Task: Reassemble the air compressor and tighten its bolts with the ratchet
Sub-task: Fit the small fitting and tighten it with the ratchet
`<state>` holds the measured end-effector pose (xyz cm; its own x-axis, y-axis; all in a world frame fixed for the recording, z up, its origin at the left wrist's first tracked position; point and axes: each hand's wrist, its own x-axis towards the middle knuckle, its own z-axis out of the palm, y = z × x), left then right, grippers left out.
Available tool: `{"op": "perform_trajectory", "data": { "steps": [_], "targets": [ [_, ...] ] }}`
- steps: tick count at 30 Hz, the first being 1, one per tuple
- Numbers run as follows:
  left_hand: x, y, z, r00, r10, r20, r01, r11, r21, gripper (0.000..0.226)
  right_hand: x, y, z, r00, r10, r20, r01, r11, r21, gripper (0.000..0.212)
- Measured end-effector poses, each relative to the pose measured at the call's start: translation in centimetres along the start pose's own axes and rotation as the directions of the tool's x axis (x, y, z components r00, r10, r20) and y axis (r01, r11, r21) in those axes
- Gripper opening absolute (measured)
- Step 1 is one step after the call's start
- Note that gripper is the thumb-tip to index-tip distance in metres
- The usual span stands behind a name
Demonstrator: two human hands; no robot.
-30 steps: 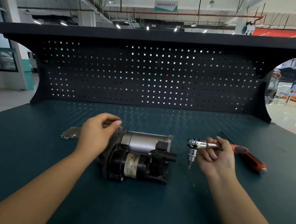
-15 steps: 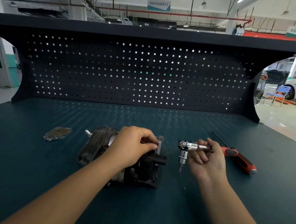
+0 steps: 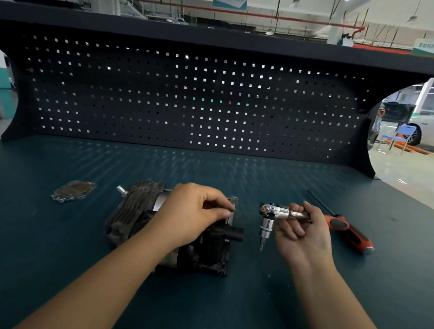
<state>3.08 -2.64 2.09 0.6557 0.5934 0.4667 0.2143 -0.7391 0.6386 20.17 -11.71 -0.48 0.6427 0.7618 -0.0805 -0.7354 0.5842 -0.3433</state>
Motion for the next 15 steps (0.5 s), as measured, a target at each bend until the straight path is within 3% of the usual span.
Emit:
{"op": "perform_trajectory", "data": {
  "steps": [7, 15],
  "targets": [
    [-0.1, -0.4, 0.3, 1.000, -0.015, 0.025, 0.018, 0.995, -0.102, 0.020, 0.1, -0.3, 0.9, 1.000, -0.011, -0.025, 0.011, 1.000, 0.008, 0.035],
    [0.3, -1.3, 0.0, 0.977, -0.107, 0.186, 0.168, 0.922, -0.349, 0.021, 0.9, -0.5, 5.0, 0.992, -0.061, 0.113, 0.064, 0.998, -0.017, 0.038]
  ]
}}
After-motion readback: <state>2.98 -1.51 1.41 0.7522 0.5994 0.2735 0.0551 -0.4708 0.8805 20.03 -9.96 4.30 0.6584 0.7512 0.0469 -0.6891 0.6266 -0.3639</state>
